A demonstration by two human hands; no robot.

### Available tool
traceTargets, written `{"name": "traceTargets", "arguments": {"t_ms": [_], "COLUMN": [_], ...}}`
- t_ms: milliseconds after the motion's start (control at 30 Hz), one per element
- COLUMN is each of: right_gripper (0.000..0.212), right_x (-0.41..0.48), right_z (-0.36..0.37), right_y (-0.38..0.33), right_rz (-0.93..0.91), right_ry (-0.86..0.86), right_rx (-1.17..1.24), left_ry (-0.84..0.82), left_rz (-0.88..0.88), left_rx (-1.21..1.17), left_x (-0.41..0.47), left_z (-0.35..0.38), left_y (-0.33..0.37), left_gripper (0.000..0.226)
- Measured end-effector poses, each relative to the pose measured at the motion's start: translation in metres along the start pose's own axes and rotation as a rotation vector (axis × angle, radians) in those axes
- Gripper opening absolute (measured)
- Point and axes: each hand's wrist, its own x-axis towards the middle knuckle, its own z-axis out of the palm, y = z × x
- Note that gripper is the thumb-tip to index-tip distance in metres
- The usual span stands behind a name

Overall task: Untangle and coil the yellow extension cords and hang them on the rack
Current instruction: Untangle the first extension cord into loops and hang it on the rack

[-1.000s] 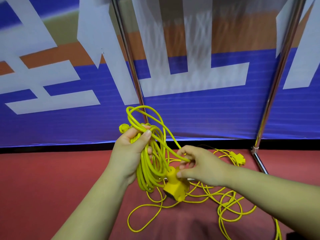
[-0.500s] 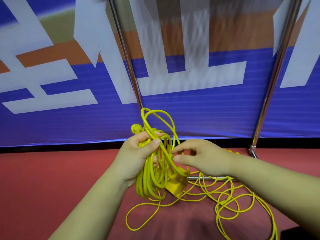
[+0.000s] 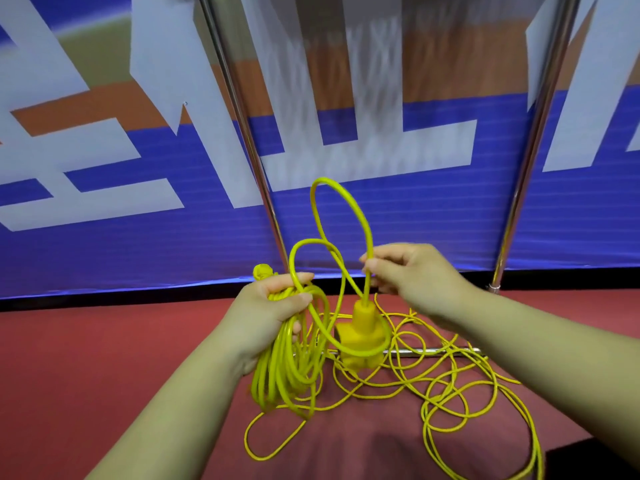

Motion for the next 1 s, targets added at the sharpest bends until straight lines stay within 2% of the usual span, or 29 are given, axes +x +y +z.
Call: {"name": "traceTargets", "arguments": {"t_ms": [67,233,333,567,833,1000], "right_gripper": [0.015,0.016,0.015,0.011,0.008,0.01], "right_x": [0.006,0.01,0.008,0.003,-0.001,-0.003], "right_z": [-0.009,-0.025,-0.026,-0.025,-0.018,-0.009], "right_y": [-0.008,-0.023,-0.025,-0.022,-0.024,-0.028], "right_rz": [0.01,0.011,0.033,0.092,0.127,0.157], "right_ry": [0.089,0.222,0.216,0.19,0.203,0.169], "right_rx": [0.156,0.304,0.323,0.191,0.241,0.305], "left_ry": [0.025,0.096,0.105,0.084,0.08,0.088], "left_rz": [-0.031,-0.073,-0.09,-0.082,-0.026,-0.011], "left_rx": [0.125,0.306,0.264,0.048,-0.081,-0.065], "left_x": [0.004,0.014,0.017,0.011,0.004,0.003], "left_z": [-0.004,-0.011,-0.012,0.004,0.035,0.045], "left_y": [-0.009,-0.024,-0.026,-0.023,-0.012,-0.008], "left_gripper": [0.028,0.008,0.011,0.021,0.023,0.021]}}
